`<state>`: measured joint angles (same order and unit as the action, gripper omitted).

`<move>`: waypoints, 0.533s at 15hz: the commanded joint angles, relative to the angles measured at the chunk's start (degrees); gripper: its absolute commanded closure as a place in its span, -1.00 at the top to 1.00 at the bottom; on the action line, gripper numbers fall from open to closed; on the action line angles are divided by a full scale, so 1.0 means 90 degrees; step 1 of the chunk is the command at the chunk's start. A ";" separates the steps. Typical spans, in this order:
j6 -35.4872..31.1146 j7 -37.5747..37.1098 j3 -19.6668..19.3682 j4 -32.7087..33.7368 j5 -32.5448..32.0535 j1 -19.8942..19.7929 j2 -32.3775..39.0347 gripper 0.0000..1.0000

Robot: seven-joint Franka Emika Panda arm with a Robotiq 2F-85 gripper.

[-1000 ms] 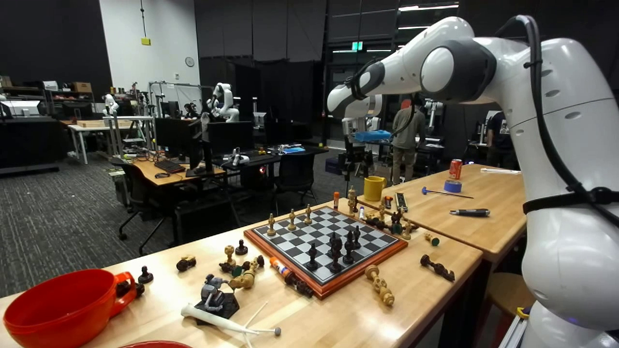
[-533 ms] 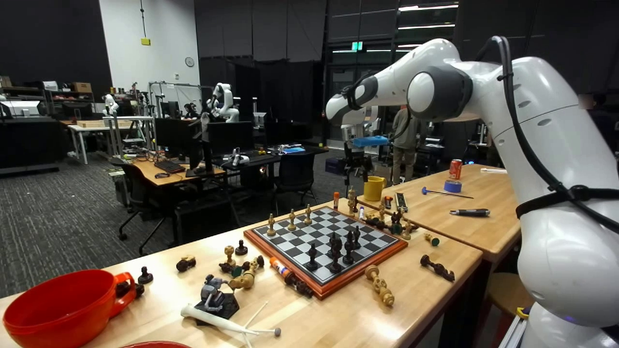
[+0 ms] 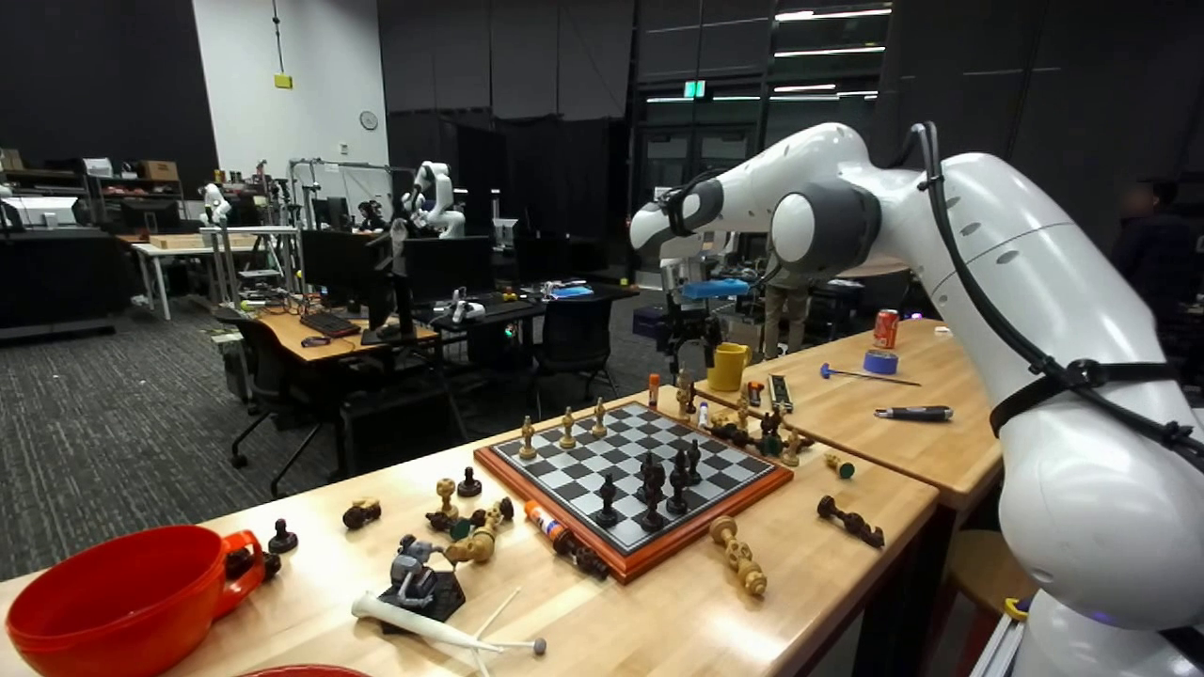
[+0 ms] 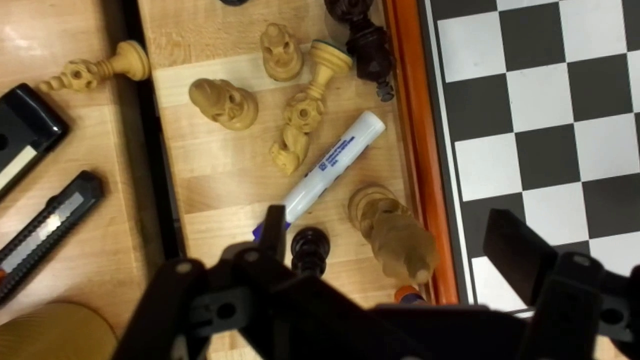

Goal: Move the brown chess piece to the left

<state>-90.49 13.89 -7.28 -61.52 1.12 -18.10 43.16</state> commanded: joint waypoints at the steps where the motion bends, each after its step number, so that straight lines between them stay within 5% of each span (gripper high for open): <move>1: 0.0477 0.0032 0.0141 0.0788 0.0099 -0.0133 0.0433 1.00; 3: 0.0604 0.0037 0.0174 0.1028 0.0106 -0.0157 0.0581 1.00; 5: 0.0702 0.0038 0.0194 0.1217 0.0097 -0.0174 0.0694 0.46; 8: 0.0743 0.0063 0.0174 0.1310 0.0145 -0.0167 0.0748 0.05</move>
<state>-86.04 13.89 -6.32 -53.11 1.18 -18.68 48.48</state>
